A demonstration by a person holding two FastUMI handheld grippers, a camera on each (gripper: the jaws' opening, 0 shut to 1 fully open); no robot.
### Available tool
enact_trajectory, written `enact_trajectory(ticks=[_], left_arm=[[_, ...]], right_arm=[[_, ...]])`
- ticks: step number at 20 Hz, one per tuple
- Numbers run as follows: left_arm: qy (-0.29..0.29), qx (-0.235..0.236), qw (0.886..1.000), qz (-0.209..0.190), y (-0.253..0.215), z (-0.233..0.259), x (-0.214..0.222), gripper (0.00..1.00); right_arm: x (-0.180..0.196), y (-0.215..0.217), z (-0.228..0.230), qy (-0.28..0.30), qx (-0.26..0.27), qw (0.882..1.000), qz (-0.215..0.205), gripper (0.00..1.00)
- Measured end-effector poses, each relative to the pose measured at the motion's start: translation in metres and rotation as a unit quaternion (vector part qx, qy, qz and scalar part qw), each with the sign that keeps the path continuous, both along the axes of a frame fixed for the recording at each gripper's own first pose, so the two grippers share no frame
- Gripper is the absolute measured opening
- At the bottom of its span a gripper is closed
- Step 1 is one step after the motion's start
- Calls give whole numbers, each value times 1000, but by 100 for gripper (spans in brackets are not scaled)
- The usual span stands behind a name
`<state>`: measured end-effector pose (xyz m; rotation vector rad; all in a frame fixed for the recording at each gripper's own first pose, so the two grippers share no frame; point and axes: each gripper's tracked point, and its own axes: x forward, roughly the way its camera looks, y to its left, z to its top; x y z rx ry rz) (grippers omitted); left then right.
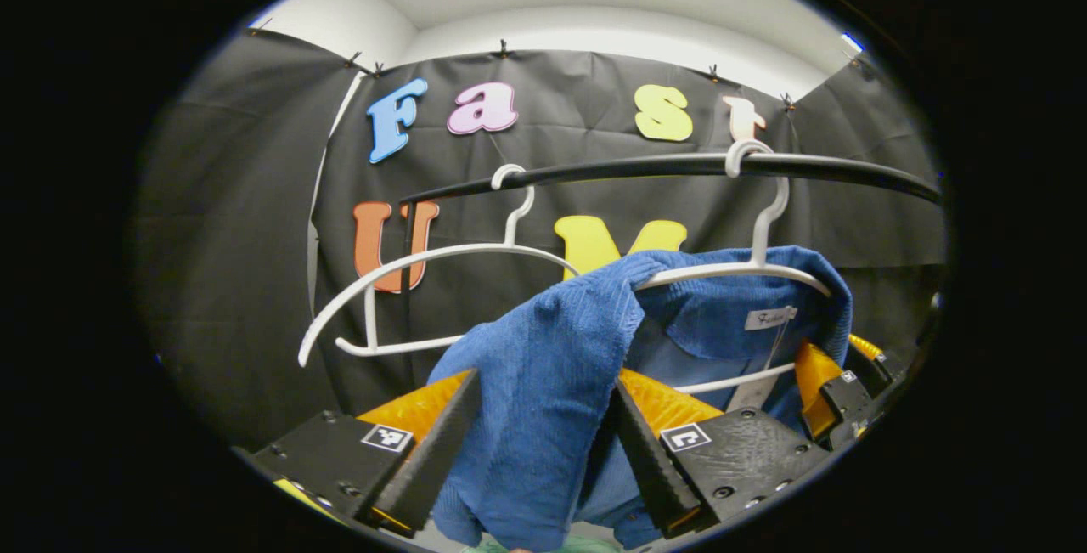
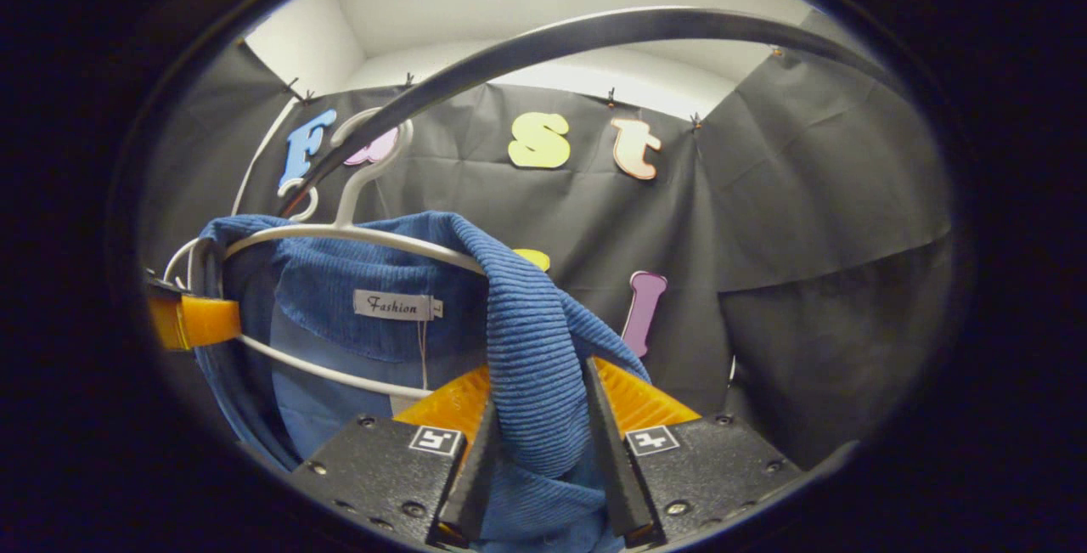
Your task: Grasp the clothes on the hanger with both hands and then place them into the laundry hamper below.
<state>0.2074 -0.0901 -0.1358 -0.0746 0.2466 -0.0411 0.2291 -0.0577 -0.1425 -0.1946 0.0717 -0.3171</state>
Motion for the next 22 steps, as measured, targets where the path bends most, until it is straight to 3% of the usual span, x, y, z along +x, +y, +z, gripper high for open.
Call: enact_trajectory(ticks=[1, 4, 7, 8, 9, 10, 11, 12, 17, 20, 22], left_arm=[[-4, 2, 1000, 6, 2, 1, 0, 82], [-1, 10, 1000, 25, 13, 0, 1, 57], [4, 11, 1000, 14, 13, 3, 3, 33], [3, 14, 1000, 15, 14, 4, 3, 30], [0, 12, 1000, 8, 14, 6, 6, 26], [1, 13, 1000, 9, 18, 4, 2, 12], [0, 8, 1000, 4, 21, 9, 2, 17], [1, 4, 1000, 2, 23, 15, -2, 3], [-9, 22, 1000, -10, 48, 46, -5, 10], [-34, 42, 998, -38, 53, 80, -11, 5], [-29, 26, 997, -65, 58, 95, -13, 4]], right_arm=[[-2, -4, 2, 1, -6, 1000, -3, 54], [-16, -24, 8, 0, -19, 999, -38, 36], [-16, -16, 6, 8, -23, 999, -34, 22], [-17, -17, 7, 11, -27, 999, -36, 18], [-19, -14, 8, 13, -24, 999, -33, 15], [-21, -13, 6, 19, -19, 999, -32, 12], [-26, -14, 8, 23, -18, 999, -33, 12], [-30, -15, 12, 27, -20, 999, -34, 9], [-50, -20, 42, 38, -51, 997, -33, 8], [-62, -23, 59, 41, -64, 997, -27, 8], [-67, -19, 65, 47, -61, 997, -13, 8]])
